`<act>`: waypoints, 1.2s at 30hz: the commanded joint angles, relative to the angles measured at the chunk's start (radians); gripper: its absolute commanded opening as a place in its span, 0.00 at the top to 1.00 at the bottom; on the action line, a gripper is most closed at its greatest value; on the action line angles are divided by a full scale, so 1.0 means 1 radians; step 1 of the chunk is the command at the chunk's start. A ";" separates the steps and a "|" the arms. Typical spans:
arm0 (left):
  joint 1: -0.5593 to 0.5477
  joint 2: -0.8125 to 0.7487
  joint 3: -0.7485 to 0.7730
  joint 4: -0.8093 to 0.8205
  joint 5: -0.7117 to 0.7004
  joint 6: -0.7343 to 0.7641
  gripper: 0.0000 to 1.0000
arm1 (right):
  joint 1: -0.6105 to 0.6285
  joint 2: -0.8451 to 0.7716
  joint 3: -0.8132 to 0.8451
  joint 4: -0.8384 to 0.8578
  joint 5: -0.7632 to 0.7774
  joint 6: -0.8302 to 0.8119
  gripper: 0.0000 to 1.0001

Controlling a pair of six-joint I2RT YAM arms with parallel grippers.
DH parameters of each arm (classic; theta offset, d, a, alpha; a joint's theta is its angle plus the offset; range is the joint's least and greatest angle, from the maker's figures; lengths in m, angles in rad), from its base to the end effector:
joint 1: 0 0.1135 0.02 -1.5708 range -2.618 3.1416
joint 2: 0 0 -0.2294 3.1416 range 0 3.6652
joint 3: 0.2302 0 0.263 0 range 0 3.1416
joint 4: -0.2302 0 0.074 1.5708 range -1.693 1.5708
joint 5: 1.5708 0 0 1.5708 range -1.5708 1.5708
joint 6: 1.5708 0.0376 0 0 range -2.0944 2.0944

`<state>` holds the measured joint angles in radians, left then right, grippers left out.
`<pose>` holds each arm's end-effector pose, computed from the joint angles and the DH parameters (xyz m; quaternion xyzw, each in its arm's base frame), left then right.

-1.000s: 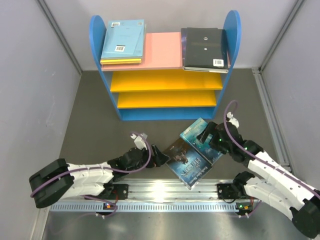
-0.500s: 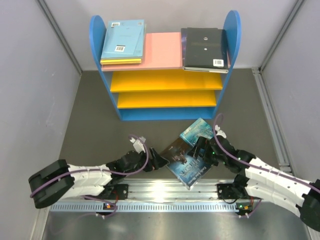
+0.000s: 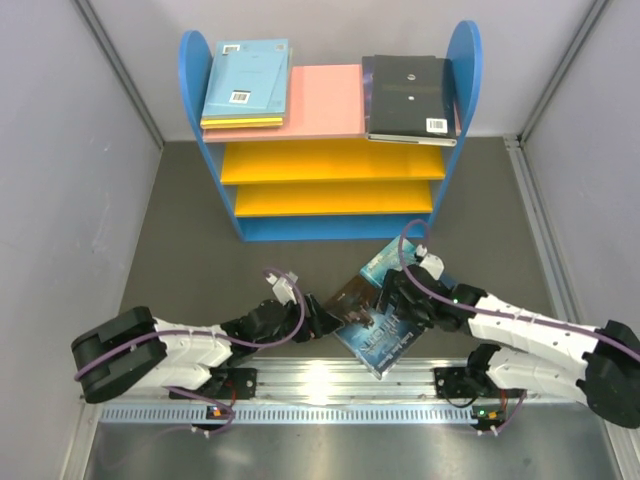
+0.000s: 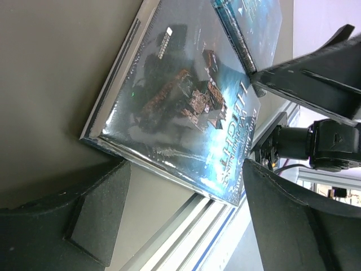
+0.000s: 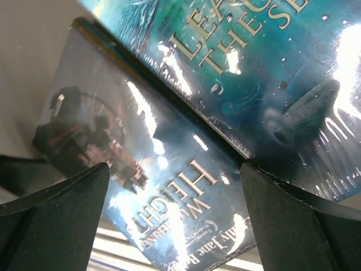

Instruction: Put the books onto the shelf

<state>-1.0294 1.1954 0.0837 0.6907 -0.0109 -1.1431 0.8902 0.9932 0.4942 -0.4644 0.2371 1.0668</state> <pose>0.1060 -0.1755 0.0784 -0.0506 0.8377 -0.4790 0.2573 0.1399 0.1587 0.1451 0.1188 0.9407 0.1834 0.2594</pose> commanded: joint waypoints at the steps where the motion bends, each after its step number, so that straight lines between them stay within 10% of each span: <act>1: -0.006 0.029 0.001 -0.057 0.006 0.016 0.14 | 0.003 0.097 0.020 -0.164 0.171 -0.039 0.00; 10: -0.006 0.044 0.019 -0.077 -0.008 0.020 0.13 | 0.026 0.318 0.110 -0.097 0.072 -0.154 0.00; 18: -0.004 0.066 0.037 -0.082 -0.011 0.036 0.12 | 0.036 0.331 -0.158 0.623 -0.598 -0.064 0.00; 26: 0.064 0.093 0.048 -0.082 0.035 0.031 0.11 | 0.101 0.418 -0.328 1.202 -0.832 0.120 0.01; 36: 0.183 0.082 0.062 -0.134 0.042 0.032 0.19 | 0.180 0.183 -0.376 1.163 -0.846 0.196 0.10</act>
<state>-0.8734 1.2194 0.1081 0.6346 0.1707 -1.1561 0.8768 1.2495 0.1177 0.7425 0.1020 0.9493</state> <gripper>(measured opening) 0.807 0.937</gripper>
